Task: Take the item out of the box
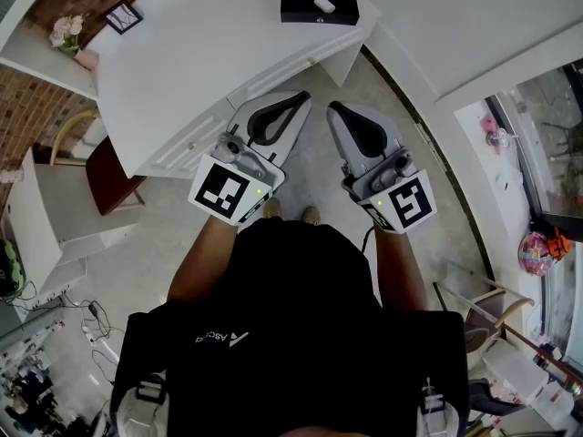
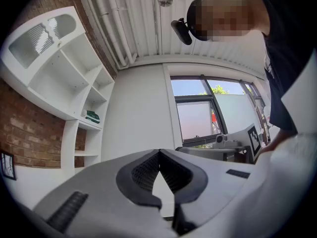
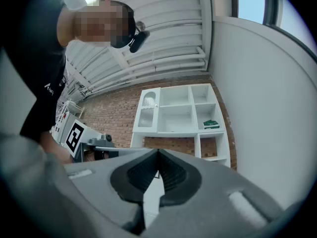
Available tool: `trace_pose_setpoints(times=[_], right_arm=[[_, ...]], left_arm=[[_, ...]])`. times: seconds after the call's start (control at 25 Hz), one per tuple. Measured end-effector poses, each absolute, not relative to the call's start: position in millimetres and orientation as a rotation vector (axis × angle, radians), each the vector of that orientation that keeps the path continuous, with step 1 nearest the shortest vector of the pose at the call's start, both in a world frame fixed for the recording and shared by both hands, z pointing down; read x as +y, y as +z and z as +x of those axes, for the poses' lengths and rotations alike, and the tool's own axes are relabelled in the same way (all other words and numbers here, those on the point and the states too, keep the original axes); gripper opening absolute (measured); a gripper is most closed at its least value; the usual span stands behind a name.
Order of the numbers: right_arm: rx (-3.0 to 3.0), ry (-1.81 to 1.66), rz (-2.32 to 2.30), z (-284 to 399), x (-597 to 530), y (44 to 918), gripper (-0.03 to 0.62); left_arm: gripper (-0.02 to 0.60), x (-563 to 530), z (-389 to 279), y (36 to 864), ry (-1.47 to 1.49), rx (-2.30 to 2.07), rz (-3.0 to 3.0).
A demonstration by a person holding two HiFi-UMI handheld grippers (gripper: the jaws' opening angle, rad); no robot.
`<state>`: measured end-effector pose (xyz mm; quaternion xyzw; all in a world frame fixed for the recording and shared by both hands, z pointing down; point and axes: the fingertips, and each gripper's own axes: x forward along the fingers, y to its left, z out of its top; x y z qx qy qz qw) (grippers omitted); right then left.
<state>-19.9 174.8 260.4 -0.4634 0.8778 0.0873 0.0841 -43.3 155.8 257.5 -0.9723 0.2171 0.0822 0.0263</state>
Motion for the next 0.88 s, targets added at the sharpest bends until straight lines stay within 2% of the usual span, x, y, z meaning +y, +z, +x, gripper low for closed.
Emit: trace_pose_setpoints(times=[0.88], right_arm=[[2.655,0.214,-1.278,19.7,184.7,264.0,0.002]], left_arm=[[-0.002,157.1,-12.6,264.1,0.232,0.813,-2.948]])
